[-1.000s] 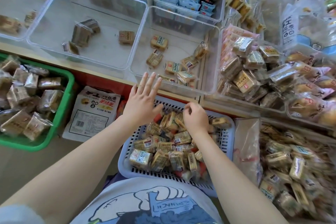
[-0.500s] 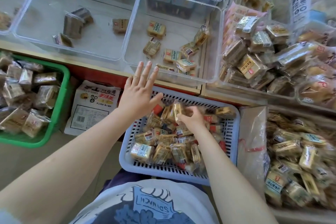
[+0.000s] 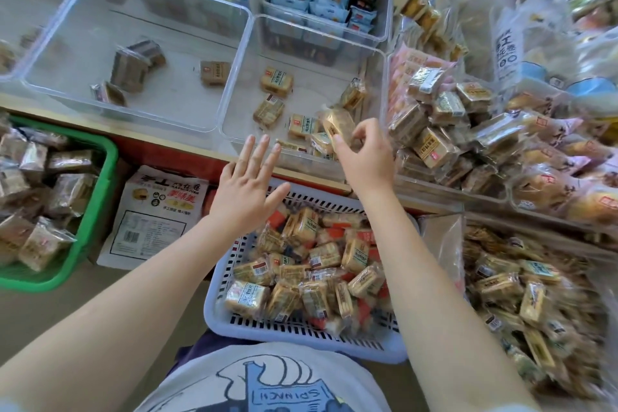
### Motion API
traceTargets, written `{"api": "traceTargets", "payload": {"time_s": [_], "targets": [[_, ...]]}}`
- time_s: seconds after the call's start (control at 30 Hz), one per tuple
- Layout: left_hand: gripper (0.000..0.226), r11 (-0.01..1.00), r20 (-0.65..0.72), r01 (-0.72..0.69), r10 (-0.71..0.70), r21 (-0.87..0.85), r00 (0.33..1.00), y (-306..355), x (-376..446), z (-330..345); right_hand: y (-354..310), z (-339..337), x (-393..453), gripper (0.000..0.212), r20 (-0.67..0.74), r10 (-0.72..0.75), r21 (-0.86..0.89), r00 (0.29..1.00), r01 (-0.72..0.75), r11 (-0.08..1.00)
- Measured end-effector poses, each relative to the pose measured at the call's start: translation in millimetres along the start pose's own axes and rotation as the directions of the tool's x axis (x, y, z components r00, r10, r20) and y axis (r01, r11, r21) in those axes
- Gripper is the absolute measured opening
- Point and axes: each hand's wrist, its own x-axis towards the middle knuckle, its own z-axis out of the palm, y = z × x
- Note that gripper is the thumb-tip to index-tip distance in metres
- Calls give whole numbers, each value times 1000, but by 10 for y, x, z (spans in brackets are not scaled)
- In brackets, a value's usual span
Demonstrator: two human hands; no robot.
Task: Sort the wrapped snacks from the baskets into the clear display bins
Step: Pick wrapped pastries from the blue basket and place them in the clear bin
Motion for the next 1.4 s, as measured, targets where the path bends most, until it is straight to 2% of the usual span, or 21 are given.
{"api": "traceTargets", "payload": {"time_s": [0.1, 0.2, 0.27, 0.37, 0.43, 0.5, 0.57, 0.63, 0.7, 0.77, 0.87, 0.97, 1.07, 1.2, 1.3, 1.4], "targets": [[77, 1000, 22, 6, -6, 6, 1000, 8, -4, -24, 114, 305, 298, 24, 58, 4, -165, 998, 6, 986], [79, 1000, 29, -1, 1, 13, 1000, -2, 0, -40, 160, 428, 393, 21, 147, 75, -221, 986, -41, 974], [80, 1000, 22, -8, 8, 22, 1000, -10, 3, -16, 167, 392, 312, 23, 164, 61, -206, 985, -26, 978], [79, 1000, -4, -3, 3, 29, 1000, 5, 8, 44, 224, 274, -47, 19, -6, -93, -121, 996, 91, 988], [78, 1000, -20, 0, 0, 21, 1000, 18, 10, 73, 324, 263, -371, 17, -105, -134, -77, 985, 126, 989], [77, 1000, -36, -9, 9, 10, 999, 8, 11, 94, 440, 352, -662, 16, -46, -65, -57, 997, 62, 996], [75, 1000, -55, -27, 26, -10, 998, -22, 11, 108, 588, 535, -855, 14, 161, 84, -109, 983, -67, 992], [74, 999, -72, -42, 41, -11, 997, -52, 12, 128, 743, 742, -953, 19, 390, 259, -223, 884, -182, 958], [75, 999, -75, -47, 45, -25, 996, -62, 20, 154, 854, 907, -995, 33, 518, 402, -270, 755, -302, 914], [74, 999, -92, -42, 39, -32, 995, -59, 23, 184, 910, 1038, -995, 39, 536, 466, -239, 704, -403, 883], [74, 999, -108, -34, 31, -27, 994, -61, 33, 198, 953, 1239, -949, 42, 477, 518, -243, 710, -460, 854], [73, 1000, -94, -30, 30, -1, 995, -66, 23, 185, 978, 1418, -928, 57, 417, 574, -297, 704, -491, 819], [73, 1000, -87, -28, 29, 8, 996, -68, 28, 173, 933, 1542, -937, 56, 361, 607, -338, 709, -507, 793], [74, 1000, -91, -23, 25, 20, 996, -67, 29, 190, 866, 1599, -1011, 28, 356, 627, -155, 693, -618, 771], [74, 999, -90, -24, 26, 24, 996, -63, 35, 190, 810, 1455, -1050, 23, 376, 634, 39, 676, -695, 718], [75, 999, -102, -30, 32, 19, 994, -71, 34, 202, 694, 1122, -1101, 22, 487, 614, 328, 621, -782, 530]]}}
